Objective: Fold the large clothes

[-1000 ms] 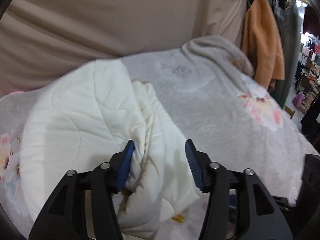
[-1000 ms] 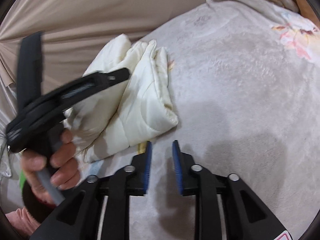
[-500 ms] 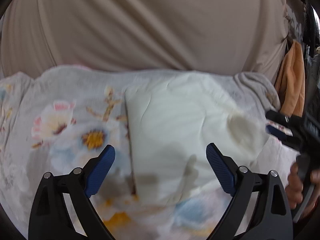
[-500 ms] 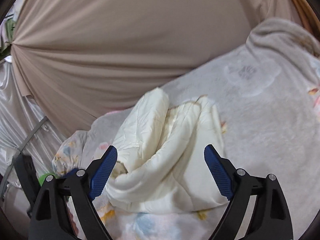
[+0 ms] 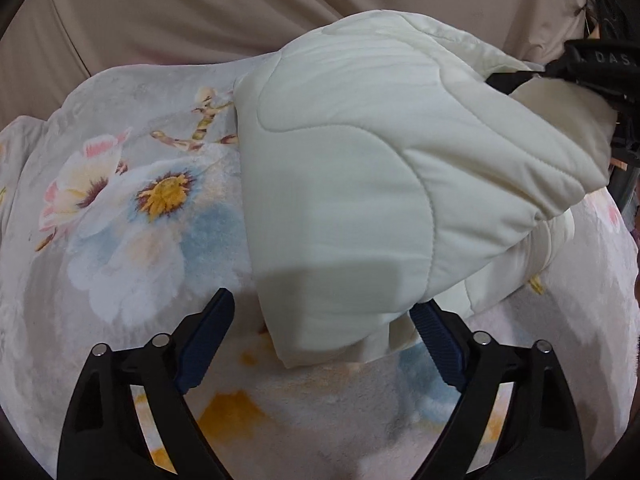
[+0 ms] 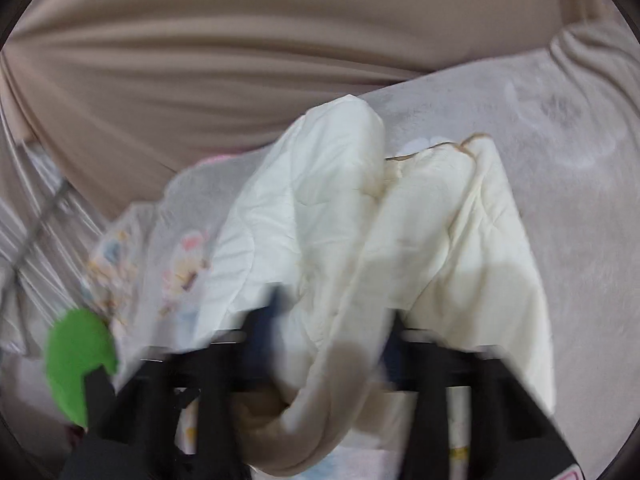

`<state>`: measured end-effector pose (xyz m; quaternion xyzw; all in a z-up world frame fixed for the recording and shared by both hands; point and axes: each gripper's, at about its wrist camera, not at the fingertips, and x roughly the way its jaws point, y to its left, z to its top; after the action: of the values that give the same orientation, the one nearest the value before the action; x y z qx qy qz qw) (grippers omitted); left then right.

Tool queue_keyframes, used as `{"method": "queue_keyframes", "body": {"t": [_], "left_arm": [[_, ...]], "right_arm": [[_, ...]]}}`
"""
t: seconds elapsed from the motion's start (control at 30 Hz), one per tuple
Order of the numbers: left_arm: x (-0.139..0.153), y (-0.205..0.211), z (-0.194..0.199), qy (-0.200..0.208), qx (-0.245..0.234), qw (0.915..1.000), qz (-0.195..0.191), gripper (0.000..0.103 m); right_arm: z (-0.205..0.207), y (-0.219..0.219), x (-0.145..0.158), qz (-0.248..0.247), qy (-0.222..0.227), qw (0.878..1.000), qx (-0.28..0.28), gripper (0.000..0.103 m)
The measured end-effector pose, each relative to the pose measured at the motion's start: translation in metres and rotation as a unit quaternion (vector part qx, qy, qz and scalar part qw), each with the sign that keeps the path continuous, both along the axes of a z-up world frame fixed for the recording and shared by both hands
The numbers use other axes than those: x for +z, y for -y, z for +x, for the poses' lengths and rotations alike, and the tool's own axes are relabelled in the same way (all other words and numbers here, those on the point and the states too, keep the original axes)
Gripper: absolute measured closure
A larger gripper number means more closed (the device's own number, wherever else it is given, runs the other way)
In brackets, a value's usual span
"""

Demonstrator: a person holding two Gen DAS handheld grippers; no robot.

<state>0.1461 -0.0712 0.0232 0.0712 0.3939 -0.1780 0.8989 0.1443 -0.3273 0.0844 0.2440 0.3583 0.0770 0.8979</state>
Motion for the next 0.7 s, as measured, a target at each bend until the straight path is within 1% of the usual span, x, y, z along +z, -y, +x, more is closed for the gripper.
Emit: {"method": "queue_keyframes", "body": {"t": [0.03, 0.1, 0.13, 0.17, 0.2, 0.27, 0.3, 0.33, 0.37, 0.43, 0.47, 0.53, 0.6, 0.67, 0.7], "left_arm": [[0.003, -0.001, 0.0, 0.003, -0.002, 1.0, -0.006, 0.018], [0.01, -0.001, -0.001, 0.011, -0.007, 0.9998, -0.014, 0.018], [0.012, 0.0, -0.002, 0.013, -0.013, 0.9997, -0.016, 0.018], [0.011, 0.002, -0.001, 0.011, -0.019, 0.9997, -0.015, 0.018], [0.008, 0.007, 0.0, 0.009, -0.024, 0.9996, -0.009, 0.018], [-0.004, 0.015, 0.003, 0.004, -0.024, 0.9997, 0.01, 0.018], [-0.008, 0.018, 0.003, 0.003, -0.023, 0.9997, 0.013, 0.018], [-0.01, 0.02, 0.003, -0.004, -0.024, 0.9997, 0.009, 0.019], [-0.009, 0.02, 0.0, -0.008, -0.027, 0.9996, 0.003, 0.025], [0.005, 0.019, -0.012, 0.0, -0.039, 0.9992, 0.001, 0.03], [0.014, 0.015, -0.019, 0.013, -0.042, 0.999, 0.0, 0.03], [0.037, 0.008, -0.035, 0.044, -0.053, 0.9977, -0.003, 0.029], [0.062, -0.002, -0.048, 0.076, -0.058, 0.9952, -0.019, 0.027], [0.085, -0.004, -0.054, 0.113, -0.054, 0.9918, -0.027, 0.02], [0.093, -0.003, -0.051, 0.124, -0.054, 0.9904, -0.029, 0.02]], "right_arm": [[-0.003, 0.005, 0.006, 0.012, 0.016, 1.0, 0.009, 0.092], [-0.021, 0.022, 0.018, 0.035, 0.054, 0.998, 0.006, 0.092], [-0.03, 0.032, 0.019, 0.04, 0.067, 0.997, -0.001, 0.093], [-0.04, 0.047, 0.013, 0.049, 0.073, 0.996, -0.013, 0.093], [-0.044, 0.059, 0.002, 0.06, 0.068, 0.996, -0.023, 0.093], [-0.046, 0.089, -0.048, 0.091, 0.018, 0.994, -0.053, 0.092], [-0.046, 0.101, -0.073, 0.109, 0.004, 0.992, -0.061, 0.09], [-0.047, 0.113, -0.097, 0.141, -0.002, 0.988, -0.058, 0.09], [-0.05, 0.121, -0.112, 0.174, 0.0, 0.983, -0.053, 0.09], [-0.053, 0.128, -0.121, 0.213, 0.013, 0.976, -0.044, 0.087], [-0.054, 0.128, -0.118, 0.213, 0.016, 0.976, -0.04, 0.086], [-0.057, 0.126, -0.107, 0.202, 0.02, 0.979, -0.037, 0.076], [-0.066, 0.125, -0.09, 0.175, 0.026, 0.983, -0.049, 0.067], [-0.08, 0.123, -0.069, 0.133, 0.038, 0.988, -0.071, 0.064], [-0.087, 0.121, -0.059, 0.118, 0.047, 0.989, -0.081, 0.064]]}}
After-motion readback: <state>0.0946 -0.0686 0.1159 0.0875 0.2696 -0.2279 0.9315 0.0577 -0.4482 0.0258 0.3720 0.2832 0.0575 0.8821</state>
